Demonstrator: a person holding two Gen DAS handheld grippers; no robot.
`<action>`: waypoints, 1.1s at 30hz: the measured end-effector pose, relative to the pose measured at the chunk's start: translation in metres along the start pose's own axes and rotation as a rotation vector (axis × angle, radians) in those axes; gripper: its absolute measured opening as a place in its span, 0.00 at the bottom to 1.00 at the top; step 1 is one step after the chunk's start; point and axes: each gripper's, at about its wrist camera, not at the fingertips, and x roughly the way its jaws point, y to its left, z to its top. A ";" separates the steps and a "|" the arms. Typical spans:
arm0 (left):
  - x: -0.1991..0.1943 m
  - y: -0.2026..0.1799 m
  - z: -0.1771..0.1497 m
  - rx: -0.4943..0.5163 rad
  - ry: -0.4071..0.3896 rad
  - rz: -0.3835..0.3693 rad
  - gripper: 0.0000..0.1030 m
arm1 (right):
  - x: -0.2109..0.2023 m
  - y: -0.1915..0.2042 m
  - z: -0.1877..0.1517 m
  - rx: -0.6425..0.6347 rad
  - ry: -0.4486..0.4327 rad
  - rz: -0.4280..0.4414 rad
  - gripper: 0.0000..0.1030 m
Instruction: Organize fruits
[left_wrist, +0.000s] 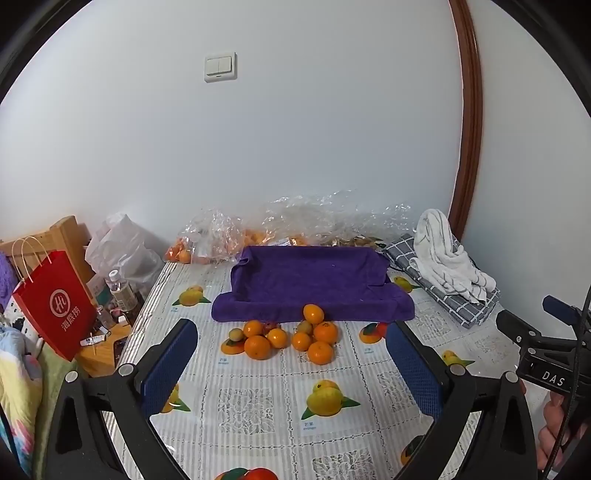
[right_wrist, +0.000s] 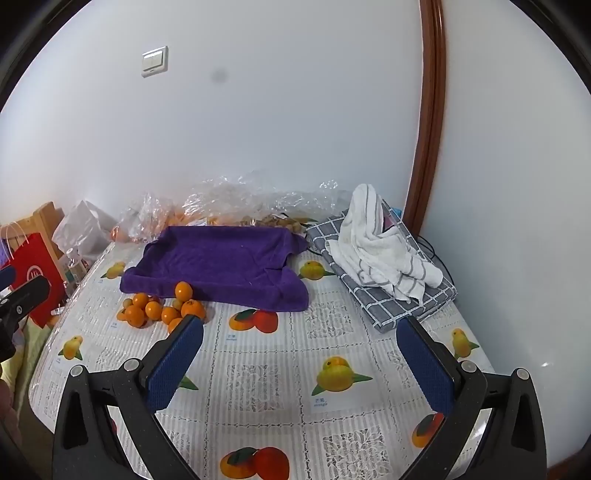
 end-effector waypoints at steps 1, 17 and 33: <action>0.000 0.000 0.000 -0.002 -0.001 -0.007 1.00 | 0.000 0.000 0.000 0.003 0.000 0.001 1.00; -0.002 0.004 -0.004 -0.014 0.005 -0.007 1.00 | -0.002 0.005 -0.002 0.002 -0.003 0.020 1.00; -0.002 0.010 0.002 -0.019 0.012 0.005 1.00 | -0.004 0.009 -0.002 0.001 -0.009 0.035 1.00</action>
